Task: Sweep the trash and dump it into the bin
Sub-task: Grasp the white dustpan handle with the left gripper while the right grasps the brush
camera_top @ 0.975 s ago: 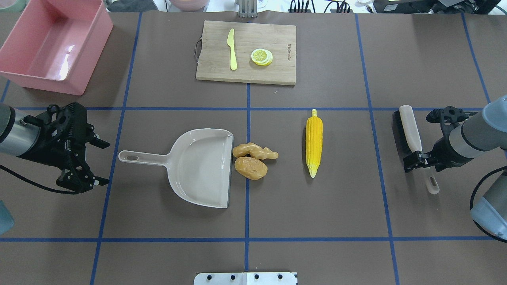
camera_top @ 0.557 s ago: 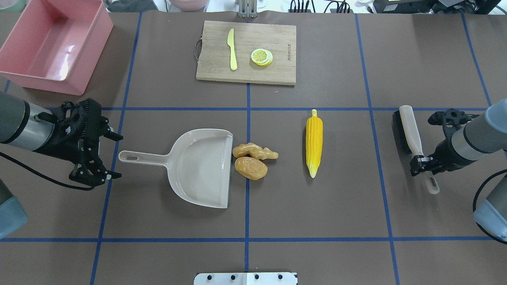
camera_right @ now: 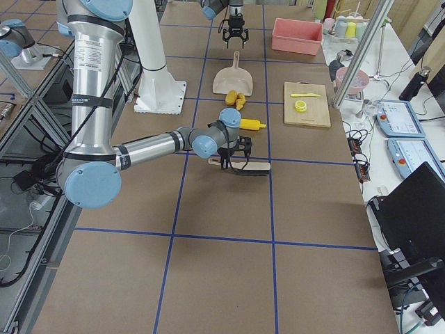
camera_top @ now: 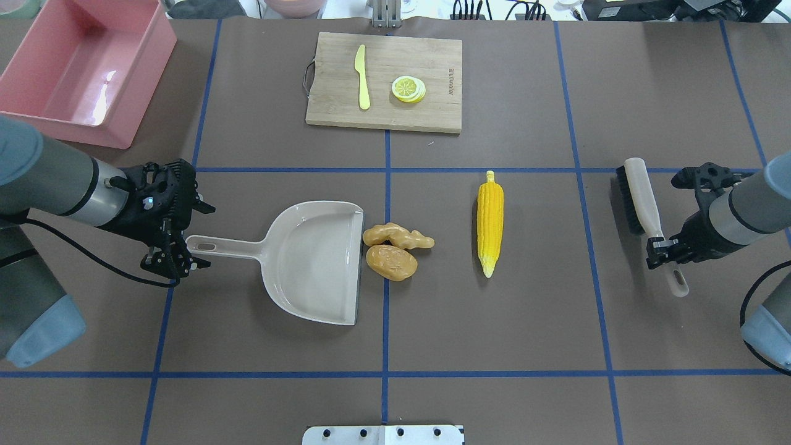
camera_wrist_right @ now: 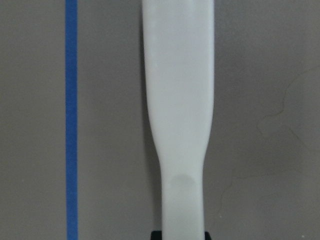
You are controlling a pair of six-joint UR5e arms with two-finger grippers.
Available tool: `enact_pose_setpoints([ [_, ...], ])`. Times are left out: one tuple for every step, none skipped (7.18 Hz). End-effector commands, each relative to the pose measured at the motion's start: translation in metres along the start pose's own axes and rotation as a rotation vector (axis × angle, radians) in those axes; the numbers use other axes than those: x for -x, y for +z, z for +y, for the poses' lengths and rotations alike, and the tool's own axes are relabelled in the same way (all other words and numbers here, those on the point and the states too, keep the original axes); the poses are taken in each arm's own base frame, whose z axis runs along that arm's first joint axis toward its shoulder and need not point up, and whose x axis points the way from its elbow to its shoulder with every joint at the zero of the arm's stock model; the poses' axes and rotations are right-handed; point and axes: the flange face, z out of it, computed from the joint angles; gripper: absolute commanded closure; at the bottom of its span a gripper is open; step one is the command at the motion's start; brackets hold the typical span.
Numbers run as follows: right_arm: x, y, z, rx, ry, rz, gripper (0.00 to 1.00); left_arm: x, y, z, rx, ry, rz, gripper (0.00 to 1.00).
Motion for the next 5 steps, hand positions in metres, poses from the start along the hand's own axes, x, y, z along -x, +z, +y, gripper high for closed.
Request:
enact_pose_setpoints([
  [-0.003,-0.026,-0.011,-0.03,0.021,-0.029,1.0,0.016,0.02,-0.01,0.004,0.002,0.004,0.05],
  [0.025,-0.033,-0.007,-0.012,-0.002,-0.035,1.0,0.018,0.022,-0.009,0.01,-0.004,0.002,0.05],
  [0.068,-0.048,-0.014,0.002,-0.016,-0.034,1.0,0.018,0.025,-0.007,0.015,-0.011,0.009,0.05],
  [0.107,-0.059,-0.027,0.013,-0.019,-0.028,1.0,0.022,0.036,0.002,0.037,-0.023,0.015,0.05],
  [0.154,-0.059,-0.021,0.044,-0.041,-0.023,1.0,0.019,0.039,0.004,0.041,-0.021,0.019,0.05],
])
